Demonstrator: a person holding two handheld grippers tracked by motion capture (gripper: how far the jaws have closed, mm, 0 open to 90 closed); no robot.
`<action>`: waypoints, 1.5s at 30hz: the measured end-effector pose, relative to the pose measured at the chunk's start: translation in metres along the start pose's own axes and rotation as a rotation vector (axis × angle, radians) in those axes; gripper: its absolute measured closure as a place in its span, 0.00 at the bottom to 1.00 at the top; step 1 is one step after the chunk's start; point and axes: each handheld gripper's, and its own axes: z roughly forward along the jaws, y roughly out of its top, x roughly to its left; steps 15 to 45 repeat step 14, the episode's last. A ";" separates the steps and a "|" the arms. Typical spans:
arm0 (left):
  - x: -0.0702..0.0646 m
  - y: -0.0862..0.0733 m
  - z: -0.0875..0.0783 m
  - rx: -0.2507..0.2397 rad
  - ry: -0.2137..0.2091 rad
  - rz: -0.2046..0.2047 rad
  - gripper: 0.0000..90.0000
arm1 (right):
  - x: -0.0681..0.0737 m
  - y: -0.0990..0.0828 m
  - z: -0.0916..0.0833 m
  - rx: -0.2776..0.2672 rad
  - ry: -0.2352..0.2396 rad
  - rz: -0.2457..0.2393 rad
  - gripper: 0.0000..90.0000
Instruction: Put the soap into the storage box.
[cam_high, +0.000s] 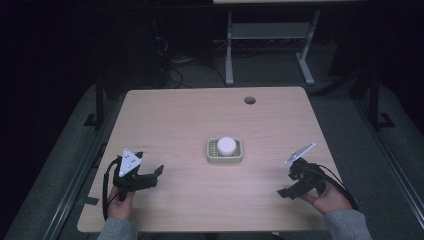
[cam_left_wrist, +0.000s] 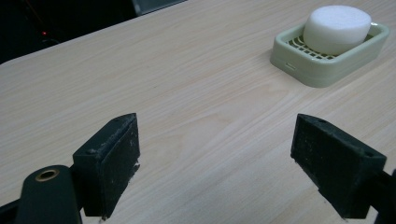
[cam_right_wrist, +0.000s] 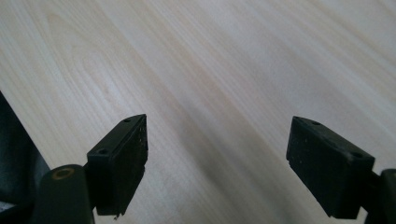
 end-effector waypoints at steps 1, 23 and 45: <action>0.000 0.000 0.000 -0.001 -0.002 -0.004 0.17 | 0.001 -0.003 0.000 -0.001 -0.002 0.005 0.22; -0.003 0.001 0.003 0.001 -0.005 0.001 0.17 | 0.004 -0.020 -0.002 -0.016 -0.007 0.032 0.21; -0.003 0.001 0.003 0.001 -0.005 0.001 0.17 | 0.004 -0.020 -0.002 -0.016 -0.007 0.032 0.21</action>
